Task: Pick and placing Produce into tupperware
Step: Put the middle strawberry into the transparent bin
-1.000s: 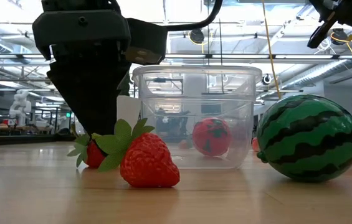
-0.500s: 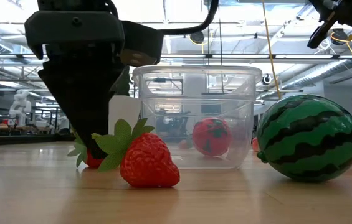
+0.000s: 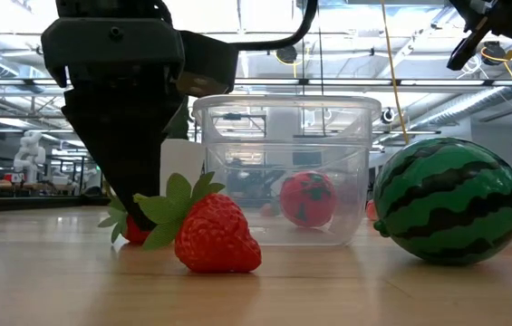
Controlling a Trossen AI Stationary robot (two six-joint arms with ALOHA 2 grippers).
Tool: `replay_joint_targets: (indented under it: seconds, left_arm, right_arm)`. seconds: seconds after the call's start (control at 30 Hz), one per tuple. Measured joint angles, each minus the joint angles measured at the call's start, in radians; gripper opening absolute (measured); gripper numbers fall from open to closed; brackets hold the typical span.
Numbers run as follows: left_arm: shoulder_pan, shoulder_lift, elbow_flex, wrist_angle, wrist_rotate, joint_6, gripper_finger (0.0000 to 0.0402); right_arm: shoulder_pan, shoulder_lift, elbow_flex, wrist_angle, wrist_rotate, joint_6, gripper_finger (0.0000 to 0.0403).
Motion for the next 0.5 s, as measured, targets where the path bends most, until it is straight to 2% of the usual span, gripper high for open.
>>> replay_joint_targets:
  seconds: [0.27, 0.5]
  left_arm:
    - [0.0, 0.0, 0.0, 0.0, 0.0, -0.014, 0.0203]
    - [0.0, 0.0, 0.0, 0.001, 0.001, -0.05, 0.0174]
  right_arm:
    - [0.0, 0.0, 0.0, 0.0, 0.0, 0.0, 0.0]
    - [0.0, 0.0, 0.0, 0.0, 0.0, 0.0, 0.0]
